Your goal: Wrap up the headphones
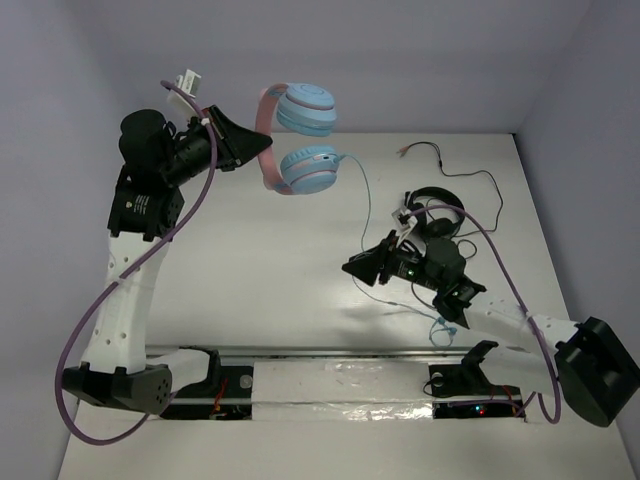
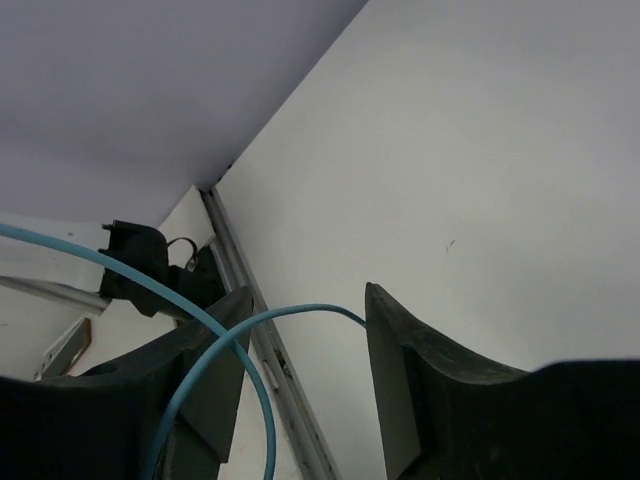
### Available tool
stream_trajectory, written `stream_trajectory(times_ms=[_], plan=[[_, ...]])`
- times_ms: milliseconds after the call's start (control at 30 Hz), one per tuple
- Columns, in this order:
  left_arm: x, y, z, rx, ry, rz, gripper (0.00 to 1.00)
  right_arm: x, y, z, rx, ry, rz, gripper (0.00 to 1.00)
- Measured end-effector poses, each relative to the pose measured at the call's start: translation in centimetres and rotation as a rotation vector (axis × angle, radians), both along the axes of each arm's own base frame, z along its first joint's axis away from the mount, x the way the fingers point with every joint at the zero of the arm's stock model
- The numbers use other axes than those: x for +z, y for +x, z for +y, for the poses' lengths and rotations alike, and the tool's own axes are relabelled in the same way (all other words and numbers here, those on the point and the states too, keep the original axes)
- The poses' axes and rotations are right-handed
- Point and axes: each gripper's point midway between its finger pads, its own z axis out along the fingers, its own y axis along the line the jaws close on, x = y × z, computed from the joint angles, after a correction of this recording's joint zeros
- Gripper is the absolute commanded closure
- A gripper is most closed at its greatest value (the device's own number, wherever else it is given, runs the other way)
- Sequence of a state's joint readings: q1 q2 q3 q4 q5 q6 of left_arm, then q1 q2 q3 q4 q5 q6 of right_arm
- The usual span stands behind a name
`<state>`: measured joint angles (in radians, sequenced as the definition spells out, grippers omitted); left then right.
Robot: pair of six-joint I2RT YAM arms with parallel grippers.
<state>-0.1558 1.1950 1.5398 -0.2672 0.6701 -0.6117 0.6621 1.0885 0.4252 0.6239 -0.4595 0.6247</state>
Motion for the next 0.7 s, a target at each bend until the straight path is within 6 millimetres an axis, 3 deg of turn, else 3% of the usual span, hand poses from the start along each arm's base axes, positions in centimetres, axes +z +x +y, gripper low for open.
stream_trajectory(times_ms=[67,133,300,400,467,567,633,700], plan=[[0.0,0.1,0.1,0.009,0.000,-0.001,1.00,0.0,0.2,0.1,-0.017,0.007,0.002,0.41],[0.0,0.3,0.2,0.017,-0.005,0.004,1.00,-0.3,-0.1,0.1,-0.026,0.021,0.006,0.24],[0.9,1.4,-0.2,0.019,-0.057,0.002,1.00,-3.5,-0.5,0.3,-0.035,-0.008,0.083,0.24],[1.3,2.7,-0.5,0.017,-0.089,0.003,1.00,-4.4,-0.5,0.9,-0.033,-0.013,0.105,0.38],[1.2,3.5,-0.7,0.020,-0.103,0.011,1.00,-4.2,-0.5,1.2,-0.034,-0.002,0.103,0.66],[0.7,4.3,-0.7,0.030,-0.105,0.024,1.00,-3.4,-0.5,1.5,-0.042,0.027,0.086,0.79],[0.7,4.5,-0.6,0.034,-0.107,0.025,1.00,-2.8,-0.5,1.5,-0.050,0.047,0.069,1.00],[0.8,4.6,-0.6,0.039,-0.112,0.021,1.00,-2.4,-0.5,1.3,-0.061,0.054,0.059,1.00]])
